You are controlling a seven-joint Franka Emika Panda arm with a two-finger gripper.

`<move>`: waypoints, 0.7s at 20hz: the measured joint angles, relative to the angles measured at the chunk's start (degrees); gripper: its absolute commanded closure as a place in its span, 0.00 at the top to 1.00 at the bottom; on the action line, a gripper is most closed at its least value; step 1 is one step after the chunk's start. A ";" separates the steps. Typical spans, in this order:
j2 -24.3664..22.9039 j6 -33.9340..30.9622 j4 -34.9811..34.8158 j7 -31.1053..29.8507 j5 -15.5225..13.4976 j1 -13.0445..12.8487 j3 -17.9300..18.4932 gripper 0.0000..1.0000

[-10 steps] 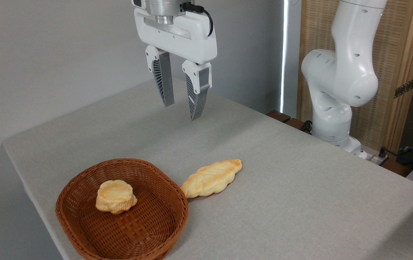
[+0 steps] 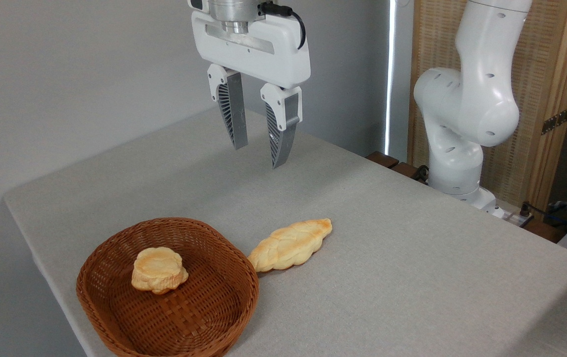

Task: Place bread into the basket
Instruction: 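Move the open gripper toward the elongated bread roll, then lower the open gripper down onto the elongated bread roll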

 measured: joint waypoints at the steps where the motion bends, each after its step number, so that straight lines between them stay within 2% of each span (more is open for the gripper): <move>1: 0.06 0.00 0.00 0.01 0.00 0.00 0.22 1.00; 9: 2.07 0.00 -0.19 0.54 0.01 -0.01 1.55 1.00; 14: 3.79 0.00 -1.66 3.76 0.01 -0.09 1.54 1.00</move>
